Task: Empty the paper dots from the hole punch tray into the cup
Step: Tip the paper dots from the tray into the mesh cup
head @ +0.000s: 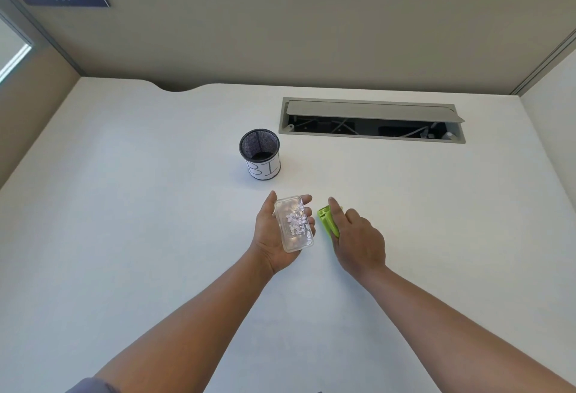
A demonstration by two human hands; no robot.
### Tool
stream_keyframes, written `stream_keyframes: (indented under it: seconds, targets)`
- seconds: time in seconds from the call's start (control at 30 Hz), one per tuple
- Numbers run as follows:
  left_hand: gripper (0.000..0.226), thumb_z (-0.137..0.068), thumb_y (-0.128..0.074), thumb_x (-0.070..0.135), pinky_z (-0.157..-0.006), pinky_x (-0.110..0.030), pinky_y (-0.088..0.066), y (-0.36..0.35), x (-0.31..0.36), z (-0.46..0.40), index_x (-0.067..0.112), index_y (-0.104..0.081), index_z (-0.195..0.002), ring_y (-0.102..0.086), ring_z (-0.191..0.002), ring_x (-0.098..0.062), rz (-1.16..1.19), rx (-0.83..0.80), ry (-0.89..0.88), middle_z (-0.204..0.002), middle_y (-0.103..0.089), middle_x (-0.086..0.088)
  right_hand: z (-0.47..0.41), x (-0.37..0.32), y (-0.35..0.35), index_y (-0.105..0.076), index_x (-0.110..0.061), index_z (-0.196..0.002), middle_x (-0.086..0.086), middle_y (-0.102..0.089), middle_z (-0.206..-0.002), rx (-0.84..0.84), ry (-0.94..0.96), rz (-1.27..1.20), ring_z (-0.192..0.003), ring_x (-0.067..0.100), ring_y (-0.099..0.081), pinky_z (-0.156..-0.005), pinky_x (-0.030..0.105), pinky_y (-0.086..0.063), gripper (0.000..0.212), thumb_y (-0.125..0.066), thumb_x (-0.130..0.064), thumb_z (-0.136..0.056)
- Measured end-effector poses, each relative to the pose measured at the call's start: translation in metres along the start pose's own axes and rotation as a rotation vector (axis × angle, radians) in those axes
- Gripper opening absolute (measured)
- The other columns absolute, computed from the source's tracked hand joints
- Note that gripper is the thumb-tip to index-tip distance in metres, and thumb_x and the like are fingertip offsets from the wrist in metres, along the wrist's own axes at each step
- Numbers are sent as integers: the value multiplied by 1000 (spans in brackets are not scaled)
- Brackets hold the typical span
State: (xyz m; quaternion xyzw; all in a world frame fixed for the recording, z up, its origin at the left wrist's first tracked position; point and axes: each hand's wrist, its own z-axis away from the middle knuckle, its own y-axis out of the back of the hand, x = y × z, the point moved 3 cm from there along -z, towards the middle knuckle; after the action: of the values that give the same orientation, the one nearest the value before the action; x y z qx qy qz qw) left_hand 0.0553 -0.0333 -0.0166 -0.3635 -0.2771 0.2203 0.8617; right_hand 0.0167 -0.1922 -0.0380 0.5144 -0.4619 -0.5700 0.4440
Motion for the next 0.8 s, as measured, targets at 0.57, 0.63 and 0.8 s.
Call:
stream_keyframes:
  seconds: [0.57, 0.63, 0.8]
  targets:
    - [68, -96, -39, 61, -70, -33, -49, -1, 3, -7, 3, -75, -103, -57, -70, -23, 0, 19, 11, -82, -59, -9, -6, 2, -17, -22, -30, -158, 5, -57, -107, -14, -50, -18, -84, 28, -59, -54, 33, -42, 71, -48, -49, -95]
    - [69, -97, -39, 61, -68, -33, -50, -2, 3, -6, 3, -74, -103, -57, -69, -23, -2, 18, 10, -82, -59, -9, -5, 3, -14, -21, -30, -158, 3, -55, -112, -7, -75, -75, -92, 28, -59, -59, 35, -49, 75, -41, -62, -94]
    - [67, -99, -35, 57, -67, -33, -50, -8, 4, -4, 2, -73, -104, -59, -68, -24, 1, 8, 11, -82, -59, -10, -3, 2, 5, -34, -23, -153, 3, -52, -123, 84, -71, -210, -105, 28, -54, -75, 41, -53, 79, -42, -67, -88]
